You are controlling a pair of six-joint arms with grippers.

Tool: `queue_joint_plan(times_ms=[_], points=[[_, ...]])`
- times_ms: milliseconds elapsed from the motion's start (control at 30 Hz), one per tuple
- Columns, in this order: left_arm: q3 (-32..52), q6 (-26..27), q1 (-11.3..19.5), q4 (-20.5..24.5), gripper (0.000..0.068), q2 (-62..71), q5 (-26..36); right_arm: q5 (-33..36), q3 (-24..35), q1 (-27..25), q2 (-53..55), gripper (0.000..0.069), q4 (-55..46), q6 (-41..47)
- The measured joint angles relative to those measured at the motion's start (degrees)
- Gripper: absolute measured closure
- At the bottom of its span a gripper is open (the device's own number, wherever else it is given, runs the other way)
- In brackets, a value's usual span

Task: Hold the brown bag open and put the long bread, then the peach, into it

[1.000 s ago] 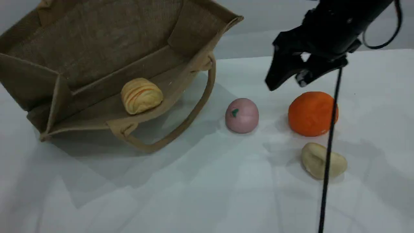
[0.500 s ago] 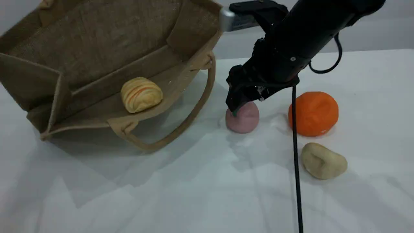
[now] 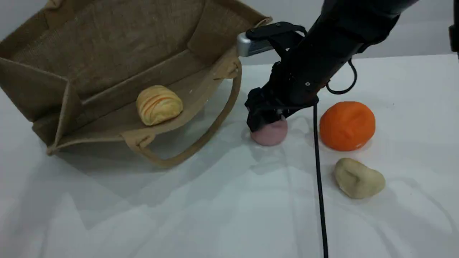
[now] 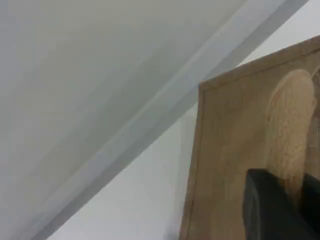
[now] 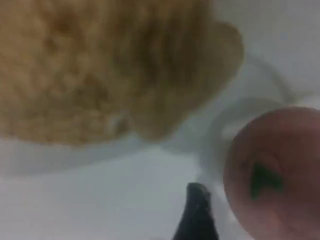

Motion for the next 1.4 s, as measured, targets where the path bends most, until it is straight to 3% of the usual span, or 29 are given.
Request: queue_joint_plan(times_ms=[167,467,667,1067,1400], points=[[0.00,0.00,0.00,0.10,0.0583,0.00,-0.05,-1.38,-0.12,0.00,1.17,0.0255,-0.04,-1.41],[0.00,0.00,0.00,0.14,0.0583,0.00,-0.05,-3.66,-0.12,0.00,1.17,0.0543,-0.04,-3.09],[0.00,0.00,0.00,0.14,0.0583,-0.05,-0.05,-3.90,-0.12,0.00,1.17,0.0672,-0.01,-2.79],[0.00,0.27,0.00,0.14,0.0583,-0.05,-0.05,2.53,0.87,-1.99,-4.15,0.0678,-0.37,-1.71],[0.00,0.54,0.00,0.04,0.0583,-0.05,-0.05,-2.80,12.63,-2.89,-17.42,0.0678,-0.78,-1.23]])
